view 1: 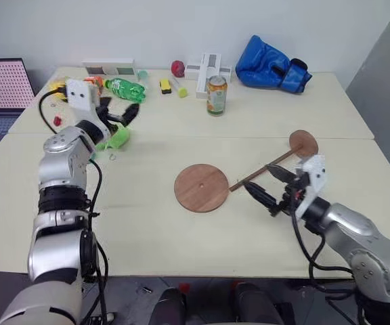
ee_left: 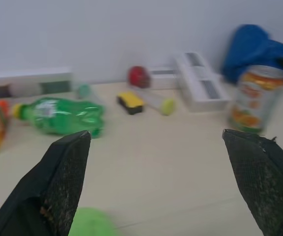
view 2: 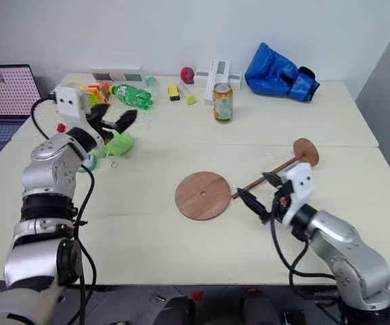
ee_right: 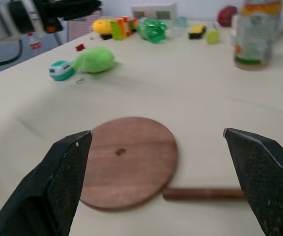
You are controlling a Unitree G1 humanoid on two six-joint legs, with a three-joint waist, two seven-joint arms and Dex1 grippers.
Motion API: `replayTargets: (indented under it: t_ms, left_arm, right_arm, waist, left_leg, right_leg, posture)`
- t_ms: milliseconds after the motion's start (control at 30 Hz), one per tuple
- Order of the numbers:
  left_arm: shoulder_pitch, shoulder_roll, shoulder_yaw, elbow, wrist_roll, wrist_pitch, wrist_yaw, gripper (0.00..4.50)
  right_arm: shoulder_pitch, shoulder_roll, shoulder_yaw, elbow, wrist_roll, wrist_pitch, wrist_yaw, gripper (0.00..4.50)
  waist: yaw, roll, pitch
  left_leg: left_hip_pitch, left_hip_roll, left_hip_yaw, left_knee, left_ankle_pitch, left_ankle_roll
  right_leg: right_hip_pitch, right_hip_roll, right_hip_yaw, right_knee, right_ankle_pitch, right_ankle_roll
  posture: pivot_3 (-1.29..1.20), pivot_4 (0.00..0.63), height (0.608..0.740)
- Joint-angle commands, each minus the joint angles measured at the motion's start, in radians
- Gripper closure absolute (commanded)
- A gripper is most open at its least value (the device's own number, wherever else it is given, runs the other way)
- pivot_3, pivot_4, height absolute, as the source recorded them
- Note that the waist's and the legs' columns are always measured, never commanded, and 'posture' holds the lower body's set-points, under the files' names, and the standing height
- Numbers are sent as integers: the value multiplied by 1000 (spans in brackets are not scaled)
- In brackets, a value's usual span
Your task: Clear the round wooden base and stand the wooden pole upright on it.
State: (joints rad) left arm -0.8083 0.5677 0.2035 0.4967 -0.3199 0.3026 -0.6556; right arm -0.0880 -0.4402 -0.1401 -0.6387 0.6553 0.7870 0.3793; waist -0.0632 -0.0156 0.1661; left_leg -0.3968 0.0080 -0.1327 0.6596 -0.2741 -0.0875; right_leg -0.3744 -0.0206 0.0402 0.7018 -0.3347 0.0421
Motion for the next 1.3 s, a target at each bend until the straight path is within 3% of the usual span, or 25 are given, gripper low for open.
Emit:
replayTargets:
  t_ms: [33, 167, 333, 467, 700, 1067, 1167, 1300]
  left_arm:
    - [88, 11, -145, -398, -134, 148, -233, 38]
    - [168, 24, -244, -602, -204, 190, -395, 38]
    - [176, 21, -325, -585, -158, 114, -504, 38]
    - [156, -4, -332, -555, -151, 99, -514, 38]
    - [189, -3, -323, -575, -142, 93, -512, 38]
    - [216, -2, -319, -625, -145, 113, -479, 38]
    - [235, 10, -318, -656, -156, 127, -477, 0]
    - [245, 10, -313, -656, -150, 124, -468, 0]
  right_arm:
    - [-26, 67, -192, 114, 138, 95, -134, 0]
    - [-147, 131, -303, 338, 286, 190, -207, 0]
    - [-321, 136, -432, 693, 443, 280, -236, 0]
    - [-436, 92, -434, 936, 414, 263, -155, 0]
    - [-619, 42, -328, 1324, 205, 68, 21, 0]
    - [-843, 35, -285, 1706, 23, -117, 200, 0]
    - [-856, 24, -292, 1737, 3, -117, 233, 448]
    - [-855, 7, -300, 1755, -15, -116, 258, 1532]
  waist:
    - [2, 0, 0]
    - [-1, 2, 1]
    - [-12, 4, 2]
    - [-18, 4, 2]
    - [-25, 4, 2]
    - [-27, 4, 2]
    - [-27, 4, 2]
    - [-26, 4, 2]
  left_leg:
    - [1, 0, 0, 1, 0, 0]
    - [3, 1, 4, 0, 0, 0]
    - [6, 1, 7, -1, -2, 4]
    - [6, 1, 8, -1, -3, 5]
    - [7, 1, 9, 0, -3, 5]
    - [9, 2, 10, 1, -3, 5]
    - [8, 2, 10, 0, -3, 5]
    - [8, 2, 10, 0, -3, 5]
  right_leg:
    - [0, 0, 0, 1, 0, 0]
    - [1, 0, 4, 2, 0, 0]
    - [1, 2, 7, 5, 0, 0]
    - [1, 2, 7, 5, 0, 0]
    - [1, 2, 9, 5, 0, 0]
    - [2, 2, 9, 6, 0, 0]
    - [2, 2, 10, 6, 0, 0]
    - [2, 2, 9, 5, 0, 0]
  posture:
    - [0, 150, 740]
    - [0, 150, 740]
    - [0, 150, 740]
    - [0, 150, 740]
    - [0, 150, 740]
    - [0, 150, 740]
    - [0, 150, 740]
    - [0, 150, 740]
